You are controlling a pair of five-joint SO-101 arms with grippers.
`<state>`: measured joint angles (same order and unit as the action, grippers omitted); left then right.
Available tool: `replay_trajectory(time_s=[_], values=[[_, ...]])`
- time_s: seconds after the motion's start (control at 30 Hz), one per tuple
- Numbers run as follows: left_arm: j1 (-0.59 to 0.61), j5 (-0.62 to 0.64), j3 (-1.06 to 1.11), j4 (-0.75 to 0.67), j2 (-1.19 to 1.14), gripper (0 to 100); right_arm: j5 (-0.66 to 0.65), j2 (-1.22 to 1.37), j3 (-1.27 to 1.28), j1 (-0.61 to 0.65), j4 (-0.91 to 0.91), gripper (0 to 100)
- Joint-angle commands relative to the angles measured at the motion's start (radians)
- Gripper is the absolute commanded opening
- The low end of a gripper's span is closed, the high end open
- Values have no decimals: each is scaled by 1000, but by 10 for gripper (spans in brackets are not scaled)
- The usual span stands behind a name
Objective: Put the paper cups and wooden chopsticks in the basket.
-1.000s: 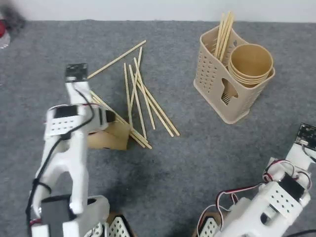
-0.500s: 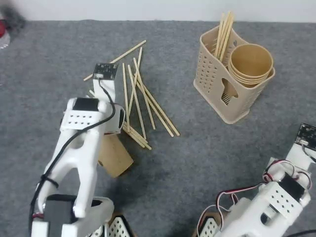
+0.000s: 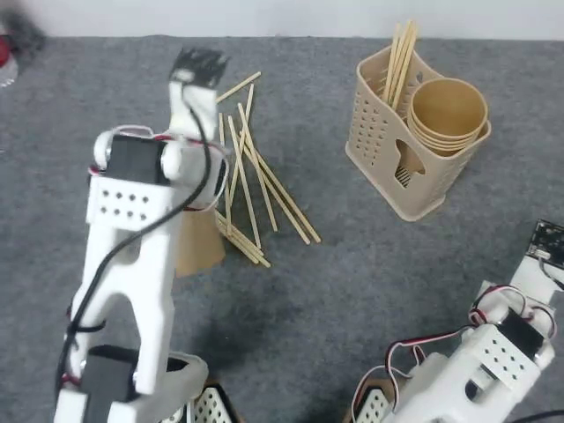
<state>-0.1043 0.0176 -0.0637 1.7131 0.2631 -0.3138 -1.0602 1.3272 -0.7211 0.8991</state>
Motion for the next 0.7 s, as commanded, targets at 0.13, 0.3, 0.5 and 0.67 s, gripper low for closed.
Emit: replay_trajectory(time_s=[0.13,0.3,0.5,0.67], values=[[-304,-219,-530,-58,-48,10,-12,-15,-6,7,-12,9],[-430,-292,-596,-249,-164,10,-12,-15,0,7,-18,9],[-574,-430,-647,-522,-333,10,-12,-15,26,7,-65,9],[-643,-514,-680,-727,-473,10,-12,-15,25,5,-67,9]])
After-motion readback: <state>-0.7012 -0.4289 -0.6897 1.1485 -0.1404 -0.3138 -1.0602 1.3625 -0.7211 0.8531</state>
